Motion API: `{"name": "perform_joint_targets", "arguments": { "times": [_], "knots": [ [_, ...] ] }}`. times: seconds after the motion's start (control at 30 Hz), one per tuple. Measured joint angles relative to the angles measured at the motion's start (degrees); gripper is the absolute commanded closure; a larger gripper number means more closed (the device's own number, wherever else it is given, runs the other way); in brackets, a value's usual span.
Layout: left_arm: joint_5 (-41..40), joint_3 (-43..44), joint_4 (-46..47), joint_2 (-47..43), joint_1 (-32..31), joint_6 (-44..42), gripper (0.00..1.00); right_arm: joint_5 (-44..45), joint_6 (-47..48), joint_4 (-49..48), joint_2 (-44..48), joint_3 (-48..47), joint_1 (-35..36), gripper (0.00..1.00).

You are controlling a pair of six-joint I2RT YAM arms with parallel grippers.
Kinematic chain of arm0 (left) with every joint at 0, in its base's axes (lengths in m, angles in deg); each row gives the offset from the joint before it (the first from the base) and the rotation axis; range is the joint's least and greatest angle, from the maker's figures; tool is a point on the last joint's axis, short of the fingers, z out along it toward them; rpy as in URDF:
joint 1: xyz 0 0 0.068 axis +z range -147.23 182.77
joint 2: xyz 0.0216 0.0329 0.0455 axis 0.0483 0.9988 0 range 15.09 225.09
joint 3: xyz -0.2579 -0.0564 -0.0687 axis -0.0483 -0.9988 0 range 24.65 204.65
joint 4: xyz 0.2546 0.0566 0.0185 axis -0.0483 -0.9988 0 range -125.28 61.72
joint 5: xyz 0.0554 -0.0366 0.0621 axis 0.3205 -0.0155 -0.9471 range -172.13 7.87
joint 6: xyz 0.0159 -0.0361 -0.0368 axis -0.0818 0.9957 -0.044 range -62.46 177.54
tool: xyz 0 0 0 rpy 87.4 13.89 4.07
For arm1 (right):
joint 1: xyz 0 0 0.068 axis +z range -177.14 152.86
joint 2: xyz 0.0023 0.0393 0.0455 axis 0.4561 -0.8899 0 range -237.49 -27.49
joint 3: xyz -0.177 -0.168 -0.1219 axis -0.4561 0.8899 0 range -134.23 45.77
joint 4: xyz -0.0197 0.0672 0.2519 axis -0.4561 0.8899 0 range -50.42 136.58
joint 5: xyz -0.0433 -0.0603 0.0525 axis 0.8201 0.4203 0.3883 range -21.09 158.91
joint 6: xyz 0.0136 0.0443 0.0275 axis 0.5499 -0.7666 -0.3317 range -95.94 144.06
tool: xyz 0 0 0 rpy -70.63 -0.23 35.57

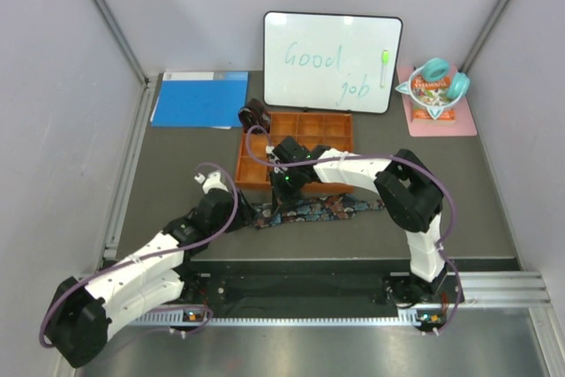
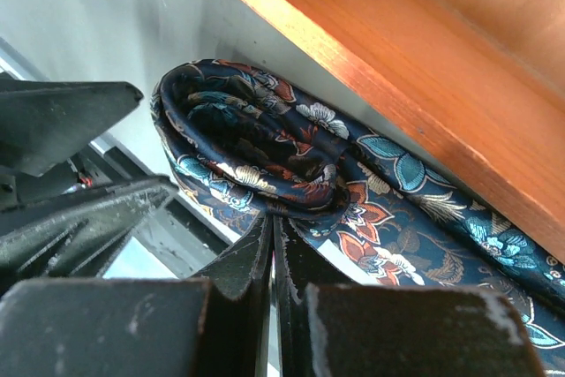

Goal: Roll the ties
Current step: Roll the tie at the center of the board.

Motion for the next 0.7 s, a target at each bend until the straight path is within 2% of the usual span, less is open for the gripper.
{"name": "perform_joint_targets", "arguments": {
  "times": [0.3, 0.47, 0.7],
  "knots": [
    [1.90, -1.79, 7.02, 2.58, 0.11, -1.27, 0.38, 0.00, 0.00, -0.42, -0.02, 0.11, 0.00, 1.00],
    [2.69, -3.08, 11.23, 6.82, 0.11, -1.33, 0.48, 0.00, -0.02, -0.74, -0.02, 0.35, 0.00, 1.00],
    [3.96, -3.02, 14.73, 9.75, 0.13, -1.86, 0.56, -0.02, -0.02, -1.09, -0.02, 0.37, -0.15, 1.00]
  ]
}}
